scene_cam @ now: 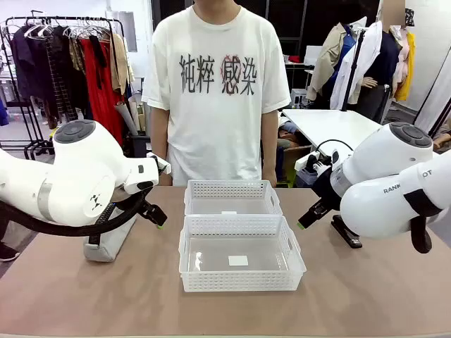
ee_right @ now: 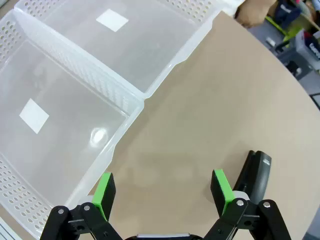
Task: Distribute items into two baskets.
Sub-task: Pick up the Pencil pouch that the person points to.
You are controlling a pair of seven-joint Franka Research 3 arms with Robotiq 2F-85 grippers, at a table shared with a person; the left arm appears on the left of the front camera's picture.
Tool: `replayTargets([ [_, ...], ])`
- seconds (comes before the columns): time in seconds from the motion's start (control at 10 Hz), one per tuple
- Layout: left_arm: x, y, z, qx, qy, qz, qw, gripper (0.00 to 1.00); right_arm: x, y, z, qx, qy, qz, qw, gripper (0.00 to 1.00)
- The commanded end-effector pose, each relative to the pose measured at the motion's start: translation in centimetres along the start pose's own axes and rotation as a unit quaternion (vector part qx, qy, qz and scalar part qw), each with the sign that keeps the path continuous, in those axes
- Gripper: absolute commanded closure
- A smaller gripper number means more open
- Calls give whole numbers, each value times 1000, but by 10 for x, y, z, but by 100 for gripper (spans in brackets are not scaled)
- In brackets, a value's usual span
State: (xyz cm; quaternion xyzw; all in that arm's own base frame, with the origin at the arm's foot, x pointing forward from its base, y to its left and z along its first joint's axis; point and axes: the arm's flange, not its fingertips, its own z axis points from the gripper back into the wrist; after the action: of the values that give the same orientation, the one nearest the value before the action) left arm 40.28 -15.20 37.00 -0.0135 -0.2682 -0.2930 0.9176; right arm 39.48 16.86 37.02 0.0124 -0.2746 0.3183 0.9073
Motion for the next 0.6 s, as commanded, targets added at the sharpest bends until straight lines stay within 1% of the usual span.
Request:
replayTargets([
  [0.0,0,0,0,0,0,0,1000,0,0,0,0,0,0,0,1000,0],
  [0.5,0,0,0,0,0,0,1000,0,0,0,0,0,0,0,1000,0],
])
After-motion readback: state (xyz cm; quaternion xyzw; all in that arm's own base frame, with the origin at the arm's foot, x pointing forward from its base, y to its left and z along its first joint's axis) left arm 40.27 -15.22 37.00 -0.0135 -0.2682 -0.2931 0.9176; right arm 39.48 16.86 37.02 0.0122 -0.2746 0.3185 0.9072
